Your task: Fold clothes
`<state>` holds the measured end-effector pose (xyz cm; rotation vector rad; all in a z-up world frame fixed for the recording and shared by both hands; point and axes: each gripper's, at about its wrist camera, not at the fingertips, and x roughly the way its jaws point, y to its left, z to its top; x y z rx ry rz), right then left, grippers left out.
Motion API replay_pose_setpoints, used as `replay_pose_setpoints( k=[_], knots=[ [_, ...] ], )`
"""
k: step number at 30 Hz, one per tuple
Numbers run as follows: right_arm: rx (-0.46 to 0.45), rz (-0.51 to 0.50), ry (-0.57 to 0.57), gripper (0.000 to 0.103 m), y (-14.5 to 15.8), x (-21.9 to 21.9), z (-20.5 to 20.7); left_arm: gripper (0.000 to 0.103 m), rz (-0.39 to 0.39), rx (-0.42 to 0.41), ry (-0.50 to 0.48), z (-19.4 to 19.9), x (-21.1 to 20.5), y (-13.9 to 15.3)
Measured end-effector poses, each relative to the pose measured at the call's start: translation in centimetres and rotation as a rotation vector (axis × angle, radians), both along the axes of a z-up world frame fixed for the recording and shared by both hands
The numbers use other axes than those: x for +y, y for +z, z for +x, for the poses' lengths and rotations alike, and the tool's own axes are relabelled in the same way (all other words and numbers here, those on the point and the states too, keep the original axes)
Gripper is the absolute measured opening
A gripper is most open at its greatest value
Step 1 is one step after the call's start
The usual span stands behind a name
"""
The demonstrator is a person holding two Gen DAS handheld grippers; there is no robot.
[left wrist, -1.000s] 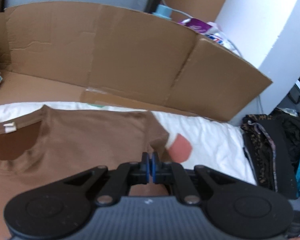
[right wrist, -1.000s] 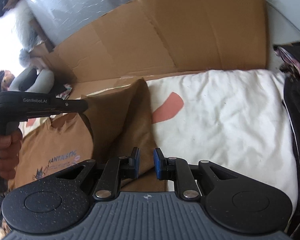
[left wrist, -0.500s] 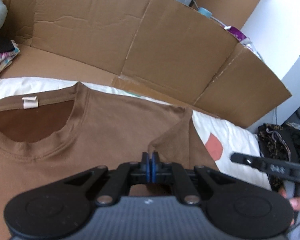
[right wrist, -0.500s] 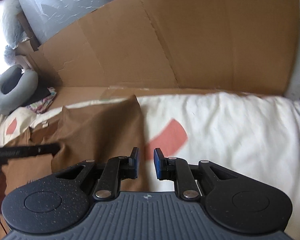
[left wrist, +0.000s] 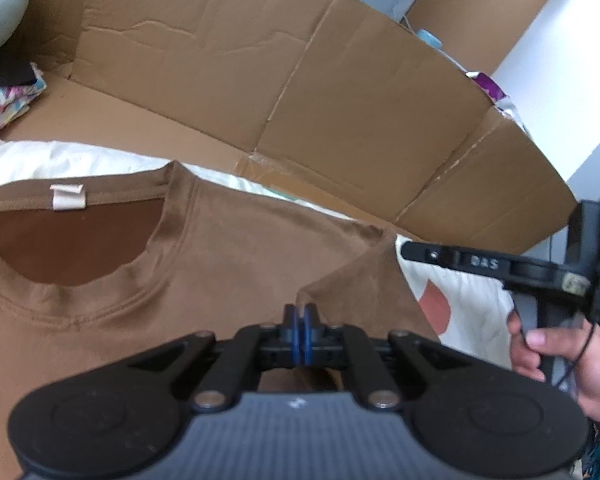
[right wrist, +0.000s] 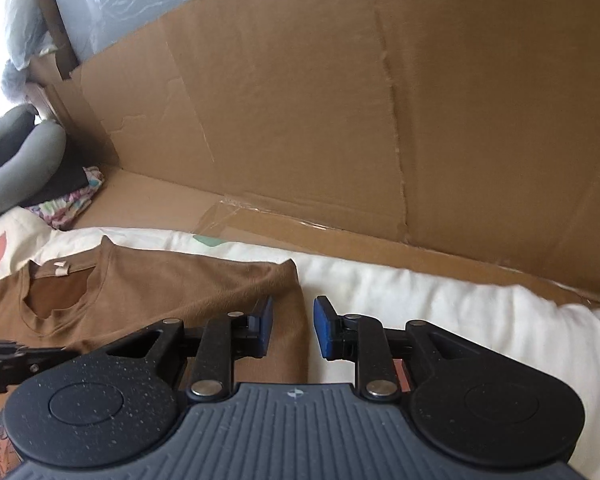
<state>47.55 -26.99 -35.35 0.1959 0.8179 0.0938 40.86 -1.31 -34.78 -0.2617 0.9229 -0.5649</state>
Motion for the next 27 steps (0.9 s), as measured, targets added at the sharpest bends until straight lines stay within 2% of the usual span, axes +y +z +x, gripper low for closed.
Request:
replay_pose_setpoints(
  k=[8,12,15,17,18,21,27],
  knots=[
    [0.047,-0.047,0.052,0.026,-1.2,1.6,2.7,0.003,-0.003,0.04,0.005,-0.4,0.7,-0.3],
    [0.075,-0.084,0.07,0.033,-1.9,2.1,3.7,0.003,-0.001,0.048,0.006,-0.4,0.7,-0.3],
    [0.084,-0.09,0.078,0.033,-2.2,2.1,4.3,0.003,0.004,0.042,0.002,-0.4,0.6,-0.1],
    [0.09,-0.086,0.092,0.028,-2.4,2.1,4.6,0.002,0.006,0.042,0.006,-0.4,0.7,-0.1],
    [0.095,-0.084,0.109,0.017,-2.5,2.2,4.8,0.002,0.007,0.041,0.008,-0.3,0.7,0.0],
    [0.098,-0.146,0.165,0.013,-2.5,3.0,5.1,0.002,0.013,0.042,0.012,-0.3,0.7,0.0],
    [0.086,-0.206,0.144,0.01,-2.3,3.2,4.8,0.002,0.019,0.041,0.026,-0.3,0.6,-0.1]
  ],
)
